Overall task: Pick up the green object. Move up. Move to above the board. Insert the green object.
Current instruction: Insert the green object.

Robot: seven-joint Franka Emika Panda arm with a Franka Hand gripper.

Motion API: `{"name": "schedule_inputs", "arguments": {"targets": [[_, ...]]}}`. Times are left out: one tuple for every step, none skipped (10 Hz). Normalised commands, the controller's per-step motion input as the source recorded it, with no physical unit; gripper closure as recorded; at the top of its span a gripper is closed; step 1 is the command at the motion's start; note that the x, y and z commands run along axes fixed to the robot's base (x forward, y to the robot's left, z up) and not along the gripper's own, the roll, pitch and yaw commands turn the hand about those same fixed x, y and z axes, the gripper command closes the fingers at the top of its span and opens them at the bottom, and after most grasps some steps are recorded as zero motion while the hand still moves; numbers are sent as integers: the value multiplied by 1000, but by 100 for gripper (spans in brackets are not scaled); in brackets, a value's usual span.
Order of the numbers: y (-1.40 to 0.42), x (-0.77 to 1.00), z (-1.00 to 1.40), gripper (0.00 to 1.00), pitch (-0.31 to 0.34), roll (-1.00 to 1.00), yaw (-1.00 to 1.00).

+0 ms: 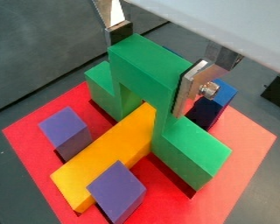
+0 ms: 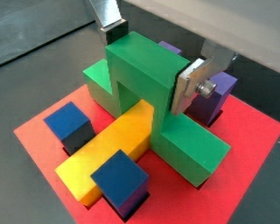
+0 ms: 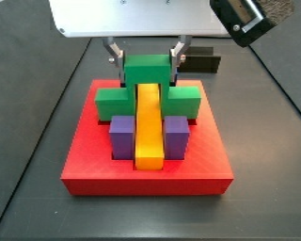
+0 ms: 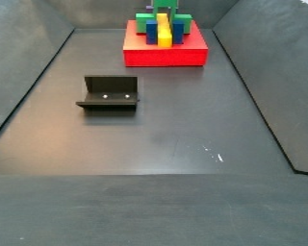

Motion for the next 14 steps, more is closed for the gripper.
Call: {"name": "schedule_inputs", "arguments": {"targets": [[-60, 0, 0, 100, 0, 14, 0], [0, 11, -3, 100, -3, 10, -6], [0, 0, -94, 100, -10, 46, -106], [-23, 23, -89, 100, -11, 43, -109], [0, 74, -106, 100, -7, 49, -69], [-3, 80, -89, 100, -4, 47, -51], [-60, 203, -20, 100, 0, 24, 0], [-71, 231, -23, 100, 0, 33, 0], [-86, 257, -14, 100, 0, 19, 0], [-80, 229, -37, 100, 0, 30, 0], [-14, 63, -83, 100, 0, 53, 0], [0, 0, -114, 100, 0, 89, 0], [0, 0, -143, 100, 0, 119, 0], [0, -37, -160, 100, 0, 126, 0]]}}
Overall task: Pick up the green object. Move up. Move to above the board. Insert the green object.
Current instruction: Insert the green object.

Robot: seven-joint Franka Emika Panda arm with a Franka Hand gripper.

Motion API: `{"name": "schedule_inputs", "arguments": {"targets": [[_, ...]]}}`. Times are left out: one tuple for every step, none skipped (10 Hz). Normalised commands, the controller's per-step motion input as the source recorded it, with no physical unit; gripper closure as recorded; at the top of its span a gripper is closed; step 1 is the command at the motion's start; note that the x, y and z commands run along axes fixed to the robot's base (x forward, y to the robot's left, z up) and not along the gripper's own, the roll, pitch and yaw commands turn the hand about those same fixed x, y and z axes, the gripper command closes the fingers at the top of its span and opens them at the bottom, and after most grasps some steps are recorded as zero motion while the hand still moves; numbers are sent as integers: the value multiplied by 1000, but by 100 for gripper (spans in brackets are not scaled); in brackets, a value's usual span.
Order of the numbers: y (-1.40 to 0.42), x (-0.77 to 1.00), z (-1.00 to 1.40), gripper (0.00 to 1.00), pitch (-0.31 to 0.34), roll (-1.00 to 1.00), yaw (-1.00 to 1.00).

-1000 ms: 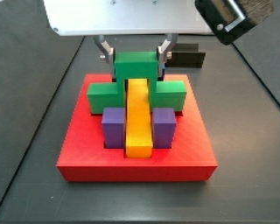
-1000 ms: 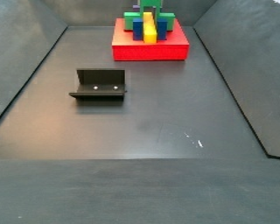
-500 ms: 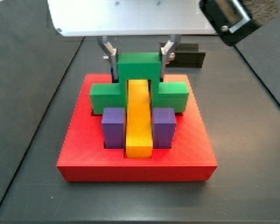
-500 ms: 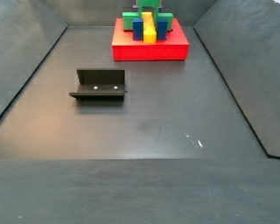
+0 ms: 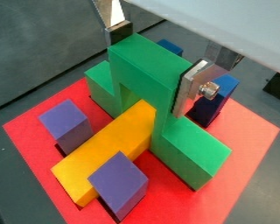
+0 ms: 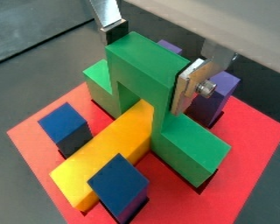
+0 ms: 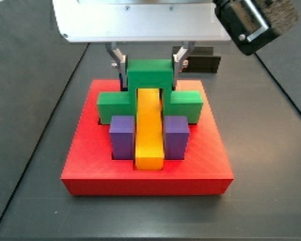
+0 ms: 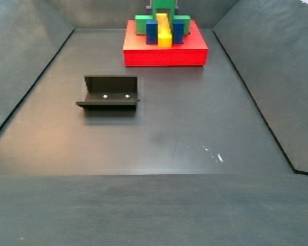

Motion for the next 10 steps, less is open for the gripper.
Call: {"name": "schedule_inputs", "arguments": {"targets": [[0, -77, -146, 100, 0, 109, 0], [0, -14, -111, 100, 0, 79, 0], [-6, 0, -111, 100, 0, 67, 0], [0, 0, -174, 100, 0, 77, -3], [-69, 0, -274, 100, -46, 76, 0], [-100, 0, -429, 100, -71, 106, -11], [-106, 0, -529, 100, -51, 164, -17], [-117, 9, -594, 100, -63, 190, -40], [-89, 9, -606, 100, -59, 197, -51], [-46, 0, -660, 100, -64, 207, -66]]}}
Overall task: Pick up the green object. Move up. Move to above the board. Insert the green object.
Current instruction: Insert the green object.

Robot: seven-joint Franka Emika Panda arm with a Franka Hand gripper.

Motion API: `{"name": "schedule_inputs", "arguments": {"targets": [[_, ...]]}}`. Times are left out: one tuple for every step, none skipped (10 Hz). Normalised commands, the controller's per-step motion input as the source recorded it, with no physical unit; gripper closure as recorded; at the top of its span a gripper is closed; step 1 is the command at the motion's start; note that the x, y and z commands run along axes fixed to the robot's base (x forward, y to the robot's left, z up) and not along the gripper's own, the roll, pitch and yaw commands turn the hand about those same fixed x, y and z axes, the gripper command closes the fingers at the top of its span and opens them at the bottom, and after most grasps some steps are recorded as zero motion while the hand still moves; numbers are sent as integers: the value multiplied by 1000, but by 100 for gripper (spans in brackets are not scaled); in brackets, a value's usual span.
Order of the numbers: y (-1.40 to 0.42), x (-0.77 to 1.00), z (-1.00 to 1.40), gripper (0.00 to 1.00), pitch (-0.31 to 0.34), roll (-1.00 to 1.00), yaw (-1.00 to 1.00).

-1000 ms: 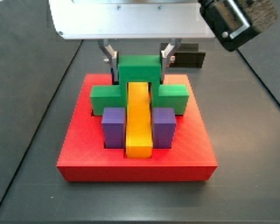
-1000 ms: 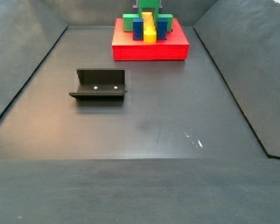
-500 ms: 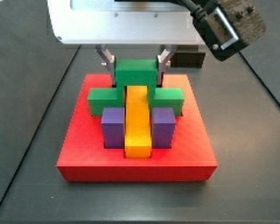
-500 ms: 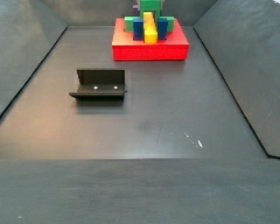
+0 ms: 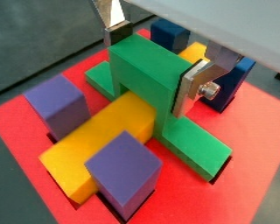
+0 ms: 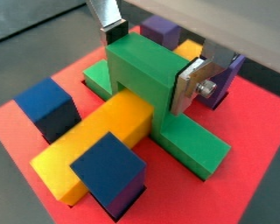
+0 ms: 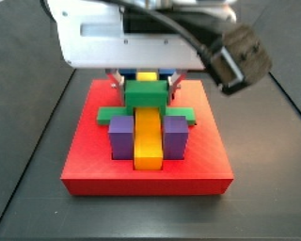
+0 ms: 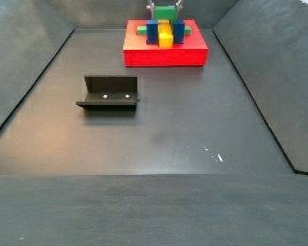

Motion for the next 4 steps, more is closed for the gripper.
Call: {"name": "schedule_inputs", "arguments": {"targets": [[-66, 0, -751, 100, -106, 207, -71], [-77, 0, -774, 100, -133, 196, -71], [-40, 0, -483, 100, -59, 166, -29], [0, 0, 0, 100, 0, 0, 0]]}}
